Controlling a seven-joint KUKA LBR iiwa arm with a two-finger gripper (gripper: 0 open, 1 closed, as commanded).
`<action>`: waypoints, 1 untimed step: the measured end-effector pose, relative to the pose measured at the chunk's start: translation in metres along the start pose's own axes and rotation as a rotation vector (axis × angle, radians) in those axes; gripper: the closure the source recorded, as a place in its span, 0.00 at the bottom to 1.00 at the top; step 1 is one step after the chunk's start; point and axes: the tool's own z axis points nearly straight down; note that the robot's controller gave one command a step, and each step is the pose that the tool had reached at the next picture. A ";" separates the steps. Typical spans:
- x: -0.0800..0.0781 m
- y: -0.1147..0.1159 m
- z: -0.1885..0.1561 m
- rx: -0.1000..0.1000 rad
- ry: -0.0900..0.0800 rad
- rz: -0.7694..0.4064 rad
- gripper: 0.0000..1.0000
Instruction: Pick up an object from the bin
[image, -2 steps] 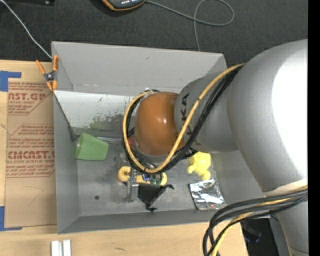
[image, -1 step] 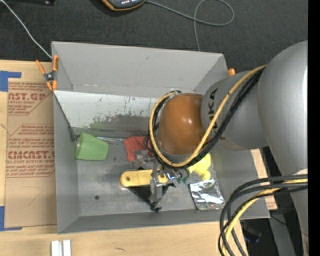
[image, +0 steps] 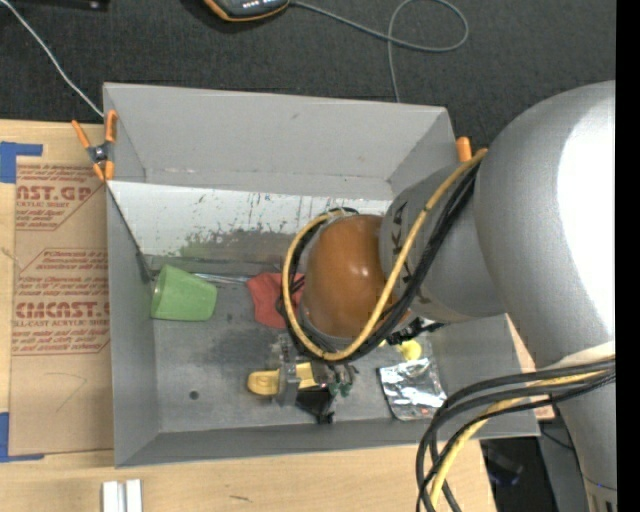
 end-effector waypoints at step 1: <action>0.000 0.000 0.000 0.000 0.000 0.000 1.00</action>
Offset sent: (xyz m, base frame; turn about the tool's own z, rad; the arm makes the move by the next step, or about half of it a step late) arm 0.0038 -0.0002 0.1693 -0.0167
